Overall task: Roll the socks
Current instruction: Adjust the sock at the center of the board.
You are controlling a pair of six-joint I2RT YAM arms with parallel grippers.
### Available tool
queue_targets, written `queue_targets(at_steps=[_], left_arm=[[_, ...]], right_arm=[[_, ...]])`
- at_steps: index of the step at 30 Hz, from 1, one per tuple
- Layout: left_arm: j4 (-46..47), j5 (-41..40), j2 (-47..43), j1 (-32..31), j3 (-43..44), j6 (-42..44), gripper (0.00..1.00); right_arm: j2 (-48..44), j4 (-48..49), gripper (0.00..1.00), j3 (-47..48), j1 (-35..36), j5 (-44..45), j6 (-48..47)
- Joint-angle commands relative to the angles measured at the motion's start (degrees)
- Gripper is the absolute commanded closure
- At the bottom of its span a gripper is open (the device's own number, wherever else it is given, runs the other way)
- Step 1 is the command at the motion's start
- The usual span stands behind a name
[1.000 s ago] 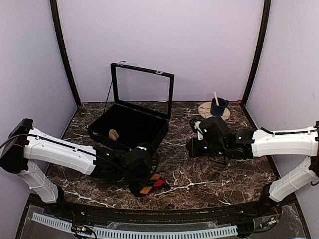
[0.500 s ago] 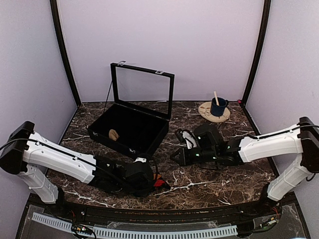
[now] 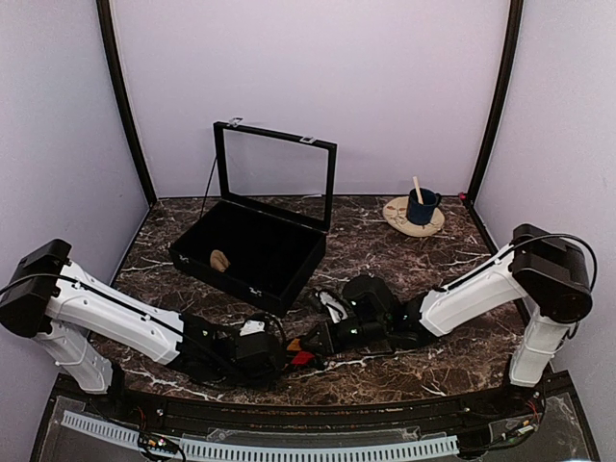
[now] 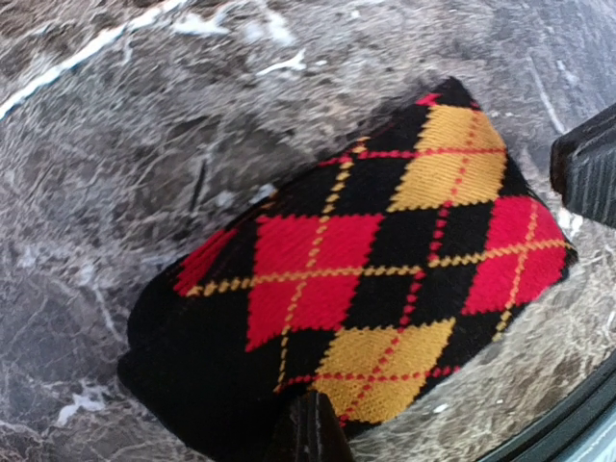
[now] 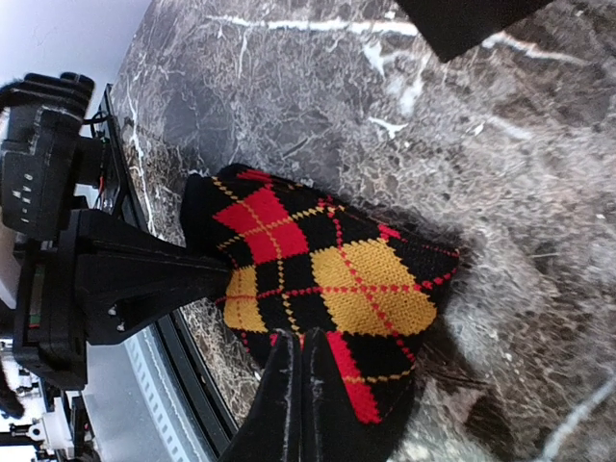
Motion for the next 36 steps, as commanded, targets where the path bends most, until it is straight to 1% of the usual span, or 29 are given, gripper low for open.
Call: queue_targets(at_steps=[1,12,19,25,30,36], left_arm=[[-3.43,0.00,-1.93,-0.22,-1.57,-2.04,1.00],[-4.68,0.24,-3.10,-0.25,-3.38,-2.76,1.00],[-6.98,-1.12,-5.60,-0.23,-4.97,-5.20,1.00],[-7.53,-2.22,-6.26,-0.15,-5.82,-5.92,1.00],[-5.83,-1.98,-3.96,-0.08,-4.66,-4.91,1.00],[-6.84,-2.50,-0.25,0.00,-1.04,-3.27,1.00]], right_arm=[[3.44,9.28,1.00,-0.40,0.82,-2.30,3.02],[11.19,15.26,1.00,-2.08,3.86,-2.40,5.91],[12.36,14.53,1.00,-6.74,4.89,1.13,6.28],[11.19,14.30,1.00,-11.40,4.93,3.55,7.50],[8.33,13.23,1.00,-12.52,5.28,4.58,8.11],[1.32,2.24,1.00,-9.42,6.40,8.24,3.66]])
